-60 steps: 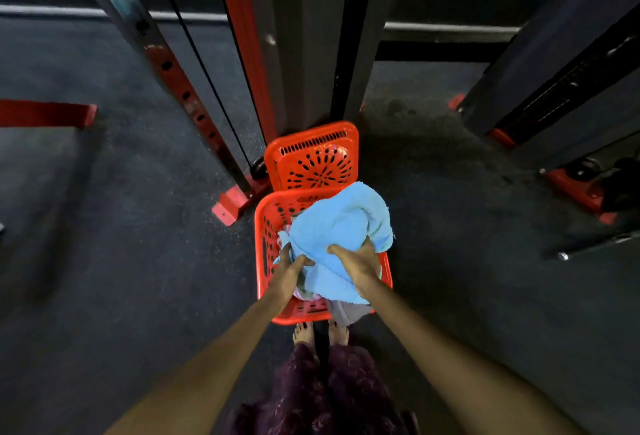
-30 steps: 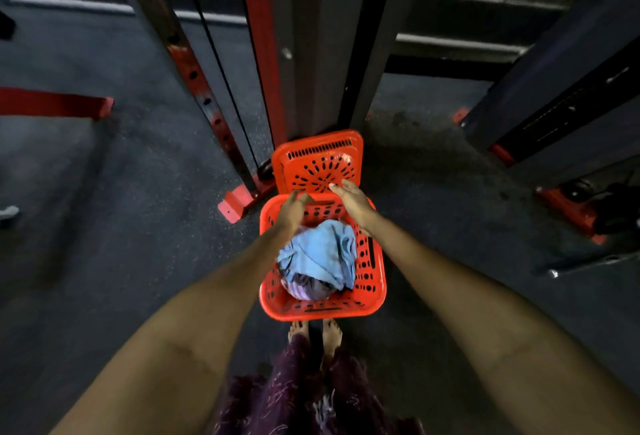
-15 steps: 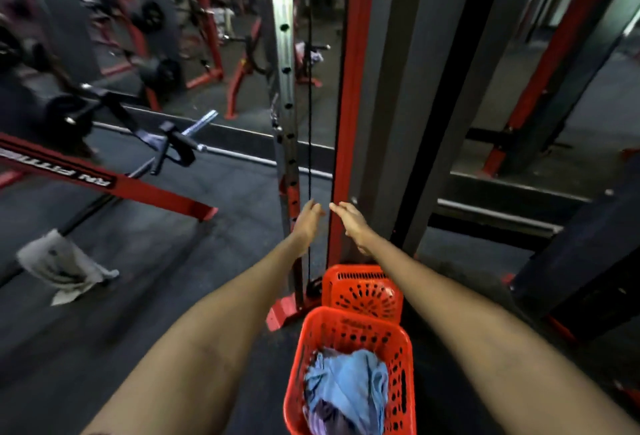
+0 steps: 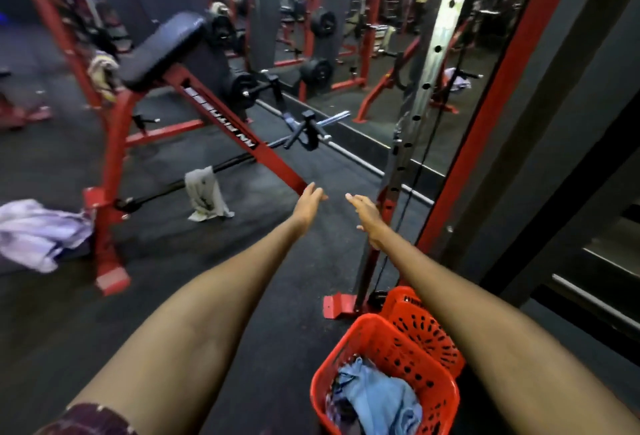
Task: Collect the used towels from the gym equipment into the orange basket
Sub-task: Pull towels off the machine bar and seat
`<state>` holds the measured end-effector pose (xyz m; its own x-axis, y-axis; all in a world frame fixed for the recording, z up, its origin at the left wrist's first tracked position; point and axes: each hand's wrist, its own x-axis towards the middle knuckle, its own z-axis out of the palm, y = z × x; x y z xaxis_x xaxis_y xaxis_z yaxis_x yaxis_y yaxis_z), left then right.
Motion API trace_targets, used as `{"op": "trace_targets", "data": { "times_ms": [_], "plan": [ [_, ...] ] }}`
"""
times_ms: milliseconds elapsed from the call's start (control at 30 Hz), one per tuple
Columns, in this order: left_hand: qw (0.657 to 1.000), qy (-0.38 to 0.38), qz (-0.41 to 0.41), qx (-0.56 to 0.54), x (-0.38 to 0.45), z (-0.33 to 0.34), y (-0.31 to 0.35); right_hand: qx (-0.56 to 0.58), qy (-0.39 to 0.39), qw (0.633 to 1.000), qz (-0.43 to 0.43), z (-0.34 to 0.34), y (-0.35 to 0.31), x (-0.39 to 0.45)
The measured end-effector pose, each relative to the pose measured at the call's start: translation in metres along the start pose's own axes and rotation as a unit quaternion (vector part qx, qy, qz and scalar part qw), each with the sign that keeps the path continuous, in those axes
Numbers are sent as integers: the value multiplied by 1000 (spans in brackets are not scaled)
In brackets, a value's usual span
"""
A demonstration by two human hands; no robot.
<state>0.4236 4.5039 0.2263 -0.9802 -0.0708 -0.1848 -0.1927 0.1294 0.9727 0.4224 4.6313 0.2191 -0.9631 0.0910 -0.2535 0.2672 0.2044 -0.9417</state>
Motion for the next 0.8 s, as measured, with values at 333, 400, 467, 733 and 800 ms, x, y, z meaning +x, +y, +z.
{"op": "trace_targets", "data": {
  "times_ms": [333,400,467,733,800],
  "plan": [
    [976,212,-42,-25,-77,-201,-33,-48,-242,968,-43,212,-32,-46],
    [960,275,-44,-35,-93,-247,-48,-64,-294,952,-57,260,-36,-61],
    [946,320,-54,-22,-105,-286,-66,-69,-331,939,-58,299,-41,-76],
    [900,424,-88,-54,-131,-426,-102,-101,-427,896,-70,457,-57,-104],
    [891,440,-100,-55,-128,-455,-110,-113,-431,892,-74,487,-60,-104]
  ]
}}
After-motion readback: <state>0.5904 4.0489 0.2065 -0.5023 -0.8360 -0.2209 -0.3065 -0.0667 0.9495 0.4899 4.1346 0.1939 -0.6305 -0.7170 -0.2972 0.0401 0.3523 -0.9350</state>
